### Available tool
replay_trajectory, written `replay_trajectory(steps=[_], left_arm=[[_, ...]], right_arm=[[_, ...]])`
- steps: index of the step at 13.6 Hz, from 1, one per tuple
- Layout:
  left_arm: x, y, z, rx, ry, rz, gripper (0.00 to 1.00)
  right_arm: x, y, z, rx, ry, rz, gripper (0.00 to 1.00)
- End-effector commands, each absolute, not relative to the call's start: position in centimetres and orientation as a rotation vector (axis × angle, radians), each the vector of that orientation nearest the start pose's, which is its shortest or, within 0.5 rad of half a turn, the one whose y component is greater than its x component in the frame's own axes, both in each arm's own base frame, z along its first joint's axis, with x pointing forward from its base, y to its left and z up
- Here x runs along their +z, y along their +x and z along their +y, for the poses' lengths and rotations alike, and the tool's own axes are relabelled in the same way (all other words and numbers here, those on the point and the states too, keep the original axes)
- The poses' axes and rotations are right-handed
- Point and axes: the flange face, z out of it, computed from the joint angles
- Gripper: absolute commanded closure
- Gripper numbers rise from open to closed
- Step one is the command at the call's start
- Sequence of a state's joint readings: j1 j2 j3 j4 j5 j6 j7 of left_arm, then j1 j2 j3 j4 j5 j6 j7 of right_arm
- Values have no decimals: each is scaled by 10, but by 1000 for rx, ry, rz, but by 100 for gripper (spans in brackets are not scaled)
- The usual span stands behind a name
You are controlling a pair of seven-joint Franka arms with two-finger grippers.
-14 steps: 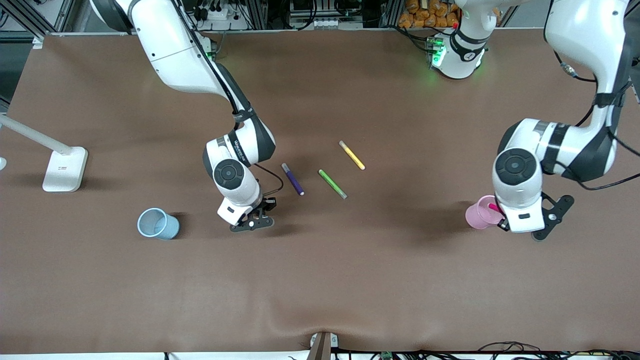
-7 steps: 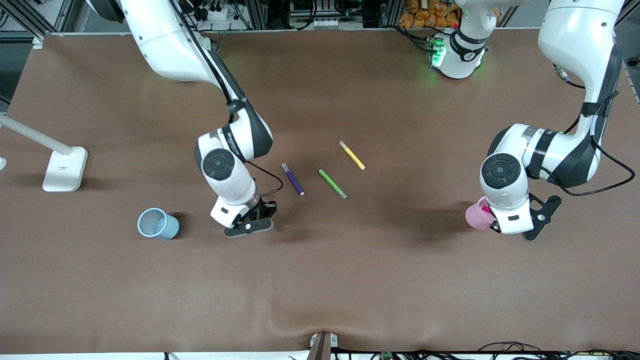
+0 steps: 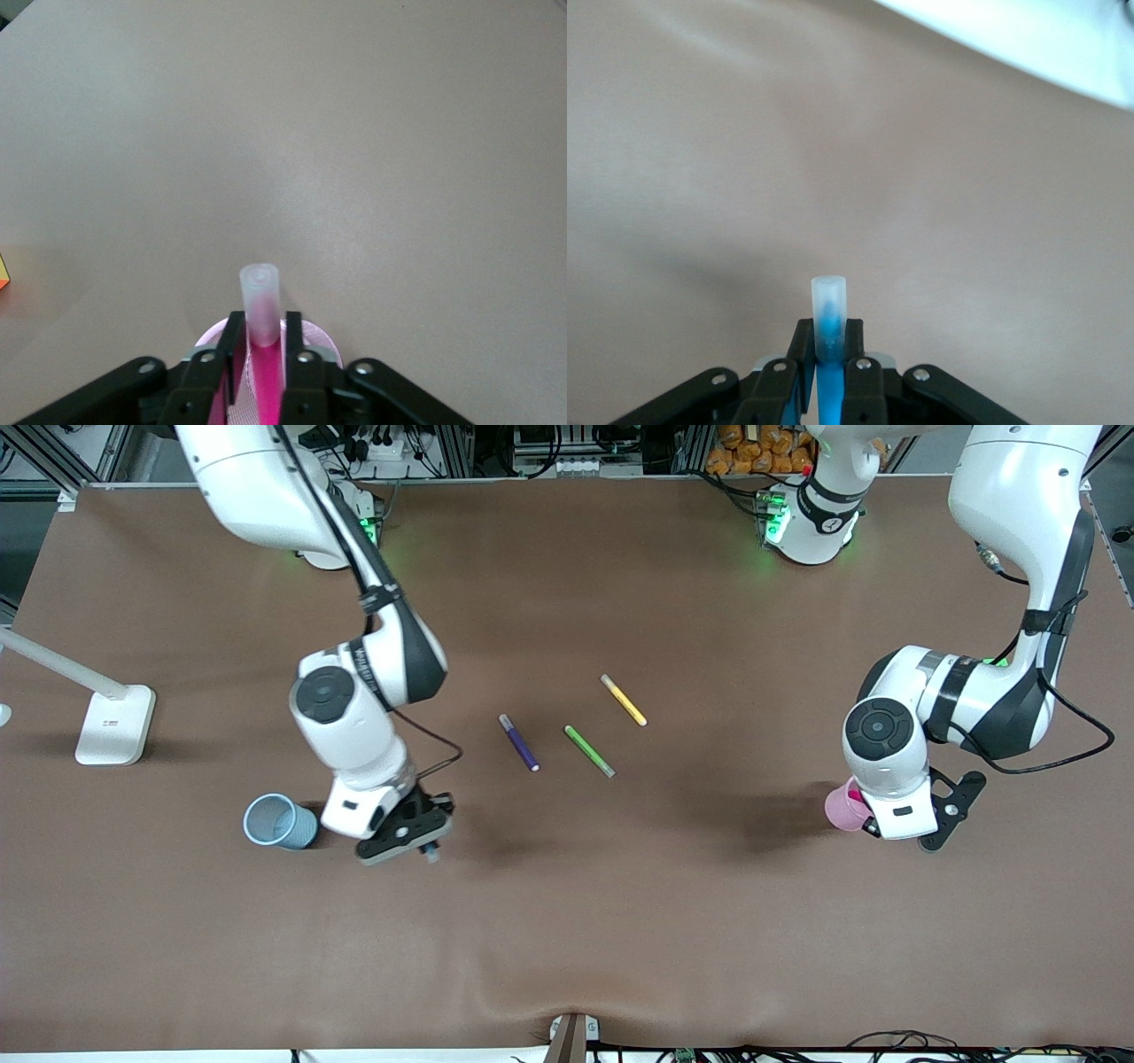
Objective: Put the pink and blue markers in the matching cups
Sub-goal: 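Drop the pink marker in the cup while the right gripper carries blue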
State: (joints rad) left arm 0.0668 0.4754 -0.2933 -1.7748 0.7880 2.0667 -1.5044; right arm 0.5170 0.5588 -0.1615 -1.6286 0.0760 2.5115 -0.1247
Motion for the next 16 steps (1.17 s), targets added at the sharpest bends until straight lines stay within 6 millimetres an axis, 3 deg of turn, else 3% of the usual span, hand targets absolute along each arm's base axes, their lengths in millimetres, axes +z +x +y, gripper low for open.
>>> replay_trajectory(steps=[1,5,11,13,16], left_arm=[[309,642,-93,-461,-2413,-1095,0],[328,645,-89,-459,-2442,-1056,0],[426,645,-70,-313,-2740,-917,0],[460,634,-82,-255,-2833,-919,0],[513,627,-88,-202,-2908,-785,0]], right_arm=[[358,681,215,-603,-2986,-824,100],[372,695,142,-641,-2996,-900,100],[354,676,20,-565,-2954,-937,100],[348,672,6,-595,-2859,-947,100],[336,658,9,-580,-2798,-958,100]])
